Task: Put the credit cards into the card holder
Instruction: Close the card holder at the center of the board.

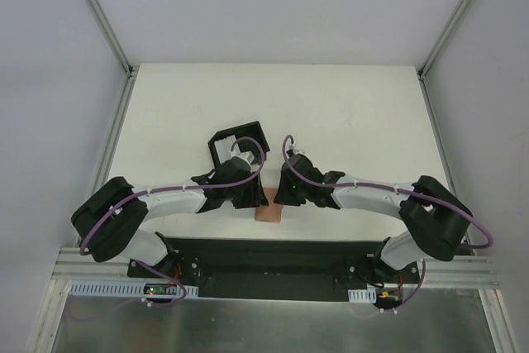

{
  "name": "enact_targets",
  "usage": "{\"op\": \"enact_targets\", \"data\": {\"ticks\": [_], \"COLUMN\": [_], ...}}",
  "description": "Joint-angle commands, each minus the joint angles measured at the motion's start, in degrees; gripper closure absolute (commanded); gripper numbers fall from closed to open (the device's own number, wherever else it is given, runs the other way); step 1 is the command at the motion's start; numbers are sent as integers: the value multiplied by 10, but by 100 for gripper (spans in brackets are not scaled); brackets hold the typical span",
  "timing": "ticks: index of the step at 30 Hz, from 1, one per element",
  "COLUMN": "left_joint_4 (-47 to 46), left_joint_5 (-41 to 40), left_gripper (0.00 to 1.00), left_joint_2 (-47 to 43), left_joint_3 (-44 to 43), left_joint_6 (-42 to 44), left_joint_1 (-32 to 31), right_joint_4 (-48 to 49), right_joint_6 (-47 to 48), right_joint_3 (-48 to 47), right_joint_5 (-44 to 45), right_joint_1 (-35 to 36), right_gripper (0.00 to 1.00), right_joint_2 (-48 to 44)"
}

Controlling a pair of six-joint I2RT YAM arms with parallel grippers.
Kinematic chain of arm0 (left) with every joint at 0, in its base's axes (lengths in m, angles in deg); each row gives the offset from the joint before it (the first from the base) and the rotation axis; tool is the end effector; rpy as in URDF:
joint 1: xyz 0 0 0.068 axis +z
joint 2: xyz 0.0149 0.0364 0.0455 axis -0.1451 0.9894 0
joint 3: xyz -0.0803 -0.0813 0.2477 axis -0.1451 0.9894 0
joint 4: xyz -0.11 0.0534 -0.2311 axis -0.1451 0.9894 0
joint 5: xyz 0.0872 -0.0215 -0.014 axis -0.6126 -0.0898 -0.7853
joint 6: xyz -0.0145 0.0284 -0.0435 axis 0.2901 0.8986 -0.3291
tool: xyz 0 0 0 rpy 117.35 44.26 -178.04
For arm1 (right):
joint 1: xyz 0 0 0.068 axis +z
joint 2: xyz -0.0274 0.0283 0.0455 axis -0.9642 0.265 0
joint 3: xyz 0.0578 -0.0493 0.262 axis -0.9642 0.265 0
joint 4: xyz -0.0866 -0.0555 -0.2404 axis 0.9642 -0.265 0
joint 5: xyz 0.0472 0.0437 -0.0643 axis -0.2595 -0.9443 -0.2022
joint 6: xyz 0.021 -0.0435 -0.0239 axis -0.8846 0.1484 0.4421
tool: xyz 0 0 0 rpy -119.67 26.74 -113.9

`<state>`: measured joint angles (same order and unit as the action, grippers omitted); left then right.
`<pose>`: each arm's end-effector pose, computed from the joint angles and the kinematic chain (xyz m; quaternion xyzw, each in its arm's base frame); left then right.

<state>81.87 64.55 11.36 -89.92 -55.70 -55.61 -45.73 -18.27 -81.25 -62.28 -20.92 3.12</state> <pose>0.1786 -0.1994 0.1568 0.0252 0.9104 -0.3363 0.2395 0.1768 0.2398 0.1739 -0.1451 0.9155 0.2580 0.2725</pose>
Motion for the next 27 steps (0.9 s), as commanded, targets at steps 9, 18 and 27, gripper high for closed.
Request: {"op": "enact_targets", "data": {"ticks": [9, 18, 27], "left_joint_4": [41, 41, 42], "left_joint_5": [-4, -6, -6], "left_gripper": [55, 55, 55], "left_joint_2": [16, 16, 12], "left_joint_3": [13, 14, 16], "left_joint_6": [9, 8, 7], "left_joint_1": [-4, -3, -3], "right_joint_4": [-33, -33, -34], "right_joint_6": [33, 28, 33], "right_joint_3": [-51, -41, -37], "right_joint_5": [-1, -3, 19], "right_joint_1": [-1, 3, 9], "right_gripper": [82, 83, 83], "right_joint_2": [13, 14, -5]}}
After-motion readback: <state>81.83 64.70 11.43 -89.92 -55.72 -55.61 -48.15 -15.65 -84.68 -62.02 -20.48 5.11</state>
